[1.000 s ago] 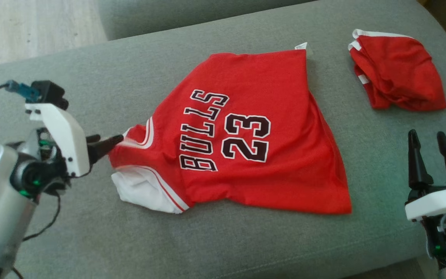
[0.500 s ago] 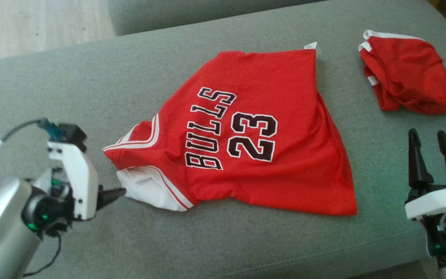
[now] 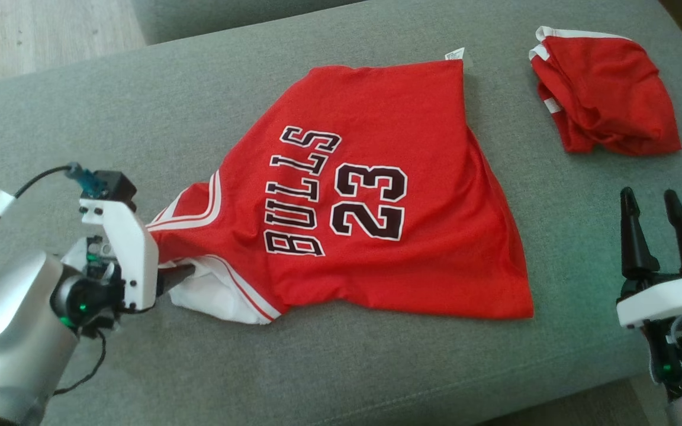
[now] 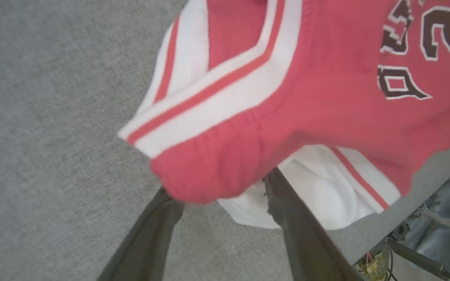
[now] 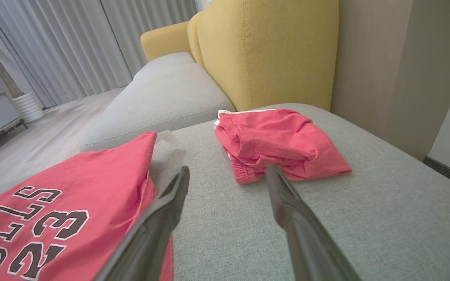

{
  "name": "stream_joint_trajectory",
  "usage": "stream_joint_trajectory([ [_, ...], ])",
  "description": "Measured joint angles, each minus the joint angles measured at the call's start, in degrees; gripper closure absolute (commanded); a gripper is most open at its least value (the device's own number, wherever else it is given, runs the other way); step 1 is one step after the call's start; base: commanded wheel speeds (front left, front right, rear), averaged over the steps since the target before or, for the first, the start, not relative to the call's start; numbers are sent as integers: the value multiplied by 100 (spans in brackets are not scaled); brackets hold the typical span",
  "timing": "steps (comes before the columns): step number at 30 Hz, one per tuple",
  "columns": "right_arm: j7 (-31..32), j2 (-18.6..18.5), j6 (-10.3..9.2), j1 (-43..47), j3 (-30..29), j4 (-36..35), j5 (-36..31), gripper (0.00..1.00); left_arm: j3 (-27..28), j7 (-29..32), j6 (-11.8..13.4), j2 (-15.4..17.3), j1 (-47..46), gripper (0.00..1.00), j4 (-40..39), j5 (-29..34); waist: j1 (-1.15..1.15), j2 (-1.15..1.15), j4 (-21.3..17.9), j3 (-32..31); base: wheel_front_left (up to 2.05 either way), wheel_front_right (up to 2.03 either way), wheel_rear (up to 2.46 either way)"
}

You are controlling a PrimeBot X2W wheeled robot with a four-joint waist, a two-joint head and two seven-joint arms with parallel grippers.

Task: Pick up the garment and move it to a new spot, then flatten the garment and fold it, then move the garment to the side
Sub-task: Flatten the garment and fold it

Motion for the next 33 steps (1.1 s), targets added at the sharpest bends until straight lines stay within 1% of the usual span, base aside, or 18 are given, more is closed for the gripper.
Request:
stream_joint_trajectory([
  [2,-21,-8,0,0,-2,41,0,0,-7,37,-12,-58,-23,65,83,-15,0,0,11,-10,0,0,0],
  [3,-24,-11,0,0,-7,66,0,0,-18,77,-58,-81,-25,100,120,-20,0,0,26,-22,0,0,0],
  [8,-31,-16,0,3,-32,118,-1,0,-47,149,-155,-129,-23,100,190,-199,0,0,188,-141,0,0,0],
  [15,-21,5,0,64,-54,129,-12,0,-19,311,-199,-115,20,100,15,-533,0,0,571,-381,0,0,0],
  [16,-21,5,0,64,-54,129,-12,0,-19,311,-199,-115,20,100,15,-533,0,0,571,-381,0,0,0],
  [19,13,55,0,70,-101,125,-40,0,2,411,-141,-43,201,100,-103,-660,0,0,734,-492,0,0,0],
  [23,73,118,0,130,-165,118,-88,0,27,561,-30,55,730,100,-226,-929,0,0,885,-638,0,0,0],
  [24,89,118,0,182,-189,113,-112,0,31,561,14,67,859,55,-261,-984,0,0,915,-665,0,0,0],
  [25,105,121,0,222,-198,114,-126,0,37,599,68,76,967,0,-288,-1038,0,0,939,-687,0,0,0],
  [27,114,137,0,282,-203,108,-130,0,26,708,170,101,1127,0,-346,-1085,0,0,970,-726,0,0,0],
  [29,155,158,0,300,-205,102,-165,0,19,703,221,177,1214,0,-399,-1051,0,0,980,-752,0,0,0],
  [30,159,159,0,299,-205,89,-169,0,22,634,261,238,1220,0,-444,-988,0,0,978,-760,0,0,0],
  [33,203,159,0,298,-203,60,-169,0,112,169,301,435,1177,0,-623,-666,0,0,942,-788,0,0,0],
])
